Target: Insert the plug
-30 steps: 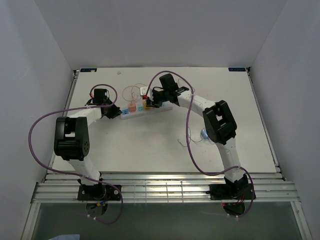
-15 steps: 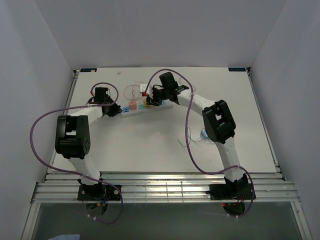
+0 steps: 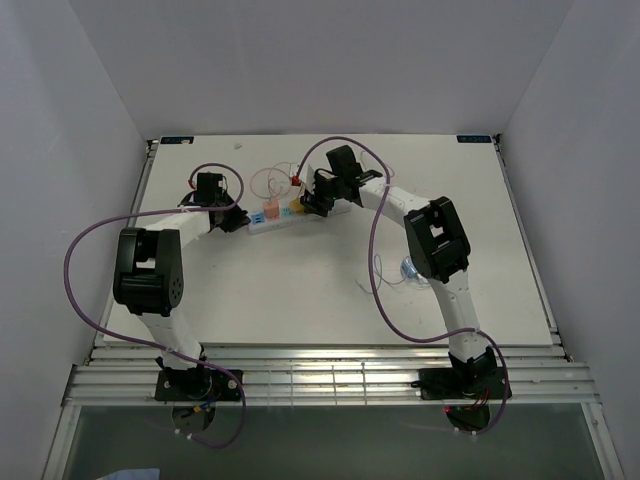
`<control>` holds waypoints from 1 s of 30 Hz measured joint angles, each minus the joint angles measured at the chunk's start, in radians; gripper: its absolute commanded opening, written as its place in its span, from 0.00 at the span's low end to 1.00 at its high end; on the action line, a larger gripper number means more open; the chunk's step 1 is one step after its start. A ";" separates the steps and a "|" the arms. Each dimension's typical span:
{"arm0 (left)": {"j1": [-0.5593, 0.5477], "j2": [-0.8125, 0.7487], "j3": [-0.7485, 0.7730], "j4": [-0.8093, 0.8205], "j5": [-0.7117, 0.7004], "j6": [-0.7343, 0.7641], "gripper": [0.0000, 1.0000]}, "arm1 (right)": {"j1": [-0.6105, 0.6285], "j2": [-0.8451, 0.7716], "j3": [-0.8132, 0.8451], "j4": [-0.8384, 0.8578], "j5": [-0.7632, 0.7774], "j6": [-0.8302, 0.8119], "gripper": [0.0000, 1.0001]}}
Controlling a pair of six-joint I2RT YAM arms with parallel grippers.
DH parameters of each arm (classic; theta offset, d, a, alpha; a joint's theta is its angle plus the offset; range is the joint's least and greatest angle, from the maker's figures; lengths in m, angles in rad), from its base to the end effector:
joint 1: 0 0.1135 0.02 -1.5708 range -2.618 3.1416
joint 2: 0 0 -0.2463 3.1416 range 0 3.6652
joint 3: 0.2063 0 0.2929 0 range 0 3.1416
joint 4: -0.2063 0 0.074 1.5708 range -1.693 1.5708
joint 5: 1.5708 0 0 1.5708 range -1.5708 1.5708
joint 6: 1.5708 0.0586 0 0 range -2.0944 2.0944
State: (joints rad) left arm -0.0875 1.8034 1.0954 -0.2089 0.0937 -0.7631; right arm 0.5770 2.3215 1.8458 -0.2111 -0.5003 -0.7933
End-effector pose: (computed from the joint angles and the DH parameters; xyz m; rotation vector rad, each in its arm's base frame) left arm 0.4120 -0.0417 0.1073 -0.8050 2.4139 -0.4647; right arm 0.4602 0.3330 0.1361 -1.5828 1.5205 0.4422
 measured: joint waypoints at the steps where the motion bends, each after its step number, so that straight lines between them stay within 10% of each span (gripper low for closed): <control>1: 0.000 0.000 0.000 0.000 0.000 0.000 0.22 | 0.000 0.000 0.000 0.000 0.001 0.002 0.60; 30: -0.015 0.001 -0.006 0.008 0.024 0.004 0.22 | 0.003 -0.191 -0.274 0.106 -0.111 0.011 0.83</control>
State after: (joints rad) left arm -0.1024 1.8046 1.0893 -0.2012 0.1177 -0.7593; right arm 0.5804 2.1304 1.5719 -0.1051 -0.6109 -0.7818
